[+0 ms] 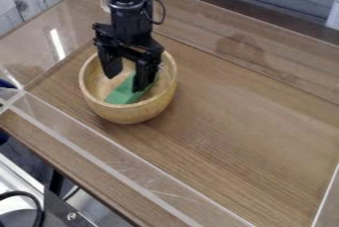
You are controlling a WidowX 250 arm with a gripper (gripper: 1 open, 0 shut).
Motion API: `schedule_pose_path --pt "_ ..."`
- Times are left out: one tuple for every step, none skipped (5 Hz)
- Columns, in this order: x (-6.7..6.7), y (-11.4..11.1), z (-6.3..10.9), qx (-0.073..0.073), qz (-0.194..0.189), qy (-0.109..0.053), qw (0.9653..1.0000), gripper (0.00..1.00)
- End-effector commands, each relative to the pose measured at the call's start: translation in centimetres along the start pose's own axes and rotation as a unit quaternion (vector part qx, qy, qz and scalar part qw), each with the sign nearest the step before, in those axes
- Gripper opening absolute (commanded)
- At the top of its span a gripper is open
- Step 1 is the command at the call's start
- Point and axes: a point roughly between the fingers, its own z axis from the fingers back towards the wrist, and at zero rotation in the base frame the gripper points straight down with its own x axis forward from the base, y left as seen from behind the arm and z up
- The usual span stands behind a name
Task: Remove the green block from inside the brown bowl and put it on the table
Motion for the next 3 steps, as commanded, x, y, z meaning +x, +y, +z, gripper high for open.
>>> schedule_pose_path --pt "0.97 -0.06 1.82 0.007 -0.006 -0.042 0.9991 1.00" --pt "1.16 -0.46 2.64 0.006 -0.015 -0.062 0.9980 1.00" --pt "1.28 -0.74 2.76 0.009 -0.023 -0.077 0.9968 1.00"
